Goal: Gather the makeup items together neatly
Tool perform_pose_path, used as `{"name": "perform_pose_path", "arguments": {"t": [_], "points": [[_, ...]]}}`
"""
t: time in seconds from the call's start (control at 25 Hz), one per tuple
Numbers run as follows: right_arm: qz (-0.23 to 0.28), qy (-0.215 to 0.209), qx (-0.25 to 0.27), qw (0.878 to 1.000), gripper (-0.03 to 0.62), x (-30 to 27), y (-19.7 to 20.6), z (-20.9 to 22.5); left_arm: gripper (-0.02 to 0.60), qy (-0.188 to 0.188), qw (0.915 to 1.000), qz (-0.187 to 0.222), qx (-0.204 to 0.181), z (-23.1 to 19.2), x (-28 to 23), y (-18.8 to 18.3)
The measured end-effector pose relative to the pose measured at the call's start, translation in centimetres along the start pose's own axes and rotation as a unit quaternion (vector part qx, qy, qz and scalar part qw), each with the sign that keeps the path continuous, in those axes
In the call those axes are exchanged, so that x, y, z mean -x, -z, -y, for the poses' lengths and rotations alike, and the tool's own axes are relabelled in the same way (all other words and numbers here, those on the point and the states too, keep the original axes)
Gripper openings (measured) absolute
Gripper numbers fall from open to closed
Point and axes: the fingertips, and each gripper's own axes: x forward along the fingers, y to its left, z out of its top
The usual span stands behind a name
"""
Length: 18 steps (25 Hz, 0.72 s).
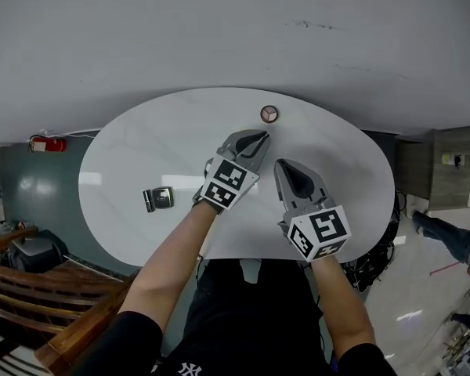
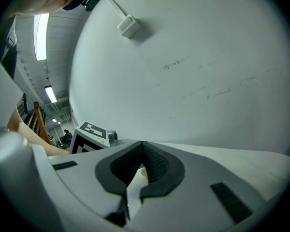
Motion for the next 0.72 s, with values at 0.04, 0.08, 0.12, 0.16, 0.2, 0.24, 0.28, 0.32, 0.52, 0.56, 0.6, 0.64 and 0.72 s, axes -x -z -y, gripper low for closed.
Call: {"name": "perform_pose_path", "arguments": {"t": [0.04, 0.08, 0.12, 0.16, 0.2, 0.24, 0.28, 0.32, 0.52, 0.56, 0.6, 0.64, 0.72], "points": [[-0.002, -0.001, -0.002, 1.000, 0.012, -0.1, 0.1, 0.4, 0.012, -0.003, 1.0000, -0.003, -0.004, -0.3, -0.5, 0.0], [-0.004, -0.002, -0.004, 1.000, 0.012, -0.2, 0.3, 0.7, 0.012, -0.005, 0.9999, -0.007, -0.009, -0.6, -0.9, 0.1], [-0.006, -0.002, -0.007, 1.000, 0.012, -0.3, 0.4, 1.1, 0.025, -0.006, 0.9998, -0.010, -0.014, -0.9, -1.3, 0.2], [-0.007, -0.003, -0.009, 1.000, 0.012, -0.4, 0.6, 1.4, 0.064, -0.005, 0.9997, -0.015, -0.020, -1.2, -1.8, 0.3], [-0.008, -0.003, -0.012, 1.000, 0.012, -0.5, 0.7, 1.7, 0.112, -0.005, 0.9995, -0.020, -0.025, -1.4, -2.3, 0.4], [-0.009, -0.004, -0.014, 1.000, 0.012, -0.6, 0.8, 2.0, 0.146, -0.004, 0.9992, -0.025, -0.032, -1.7, -2.8, 0.6], [-0.010, -0.004, -0.016, 1.000, 0.012, -0.7, 0.9, 2.3, 0.164, -0.005, 0.9987, -0.030, -0.041, -1.9, -3.2, 0.7], [-0.010, -0.005, -0.018, 1.000, 0.012, -0.7, 0.9, 2.5, 0.176, -0.006, 0.9981, -0.035, -0.050, -2.1, -3.7, 0.8], [-0.016, -0.005, -0.025, 1.000, 0.012, -0.9, 1.3, 3.6, 0.213, -0.010, 0.9956, -0.061, -0.070, -3.1, -5.9, 1.4], [-0.017, -0.005, -0.027, 0.999, 0.012, -0.9, 1.4, 3.8, 0.217, -0.010, 0.9948, -0.067, -0.076, -3.3, -6.3, 1.6], [-0.018, -0.004, -0.028, 0.999, 0.012, -0.9, 1.5, 4.0, 0.222, -0.008, 0.9938, -0.074, -0.083, -3.4, -6.6, 1.9], [-0.019, -0.003, -0.029, 0.999, 0.012, -0.9, 1.7, 4.3, 0.227, -0.007, 0.9926, -0.080, -0.090, -3.4, -7.0, 2.1], [-0.022, -0.001, -0.032, 0.999, 0.012, -0.9, 1.9, 4.7, 0.232, -0.005, 0.9909, -0.093, -0.098, -3.7, -7.7, 2.6]]}}
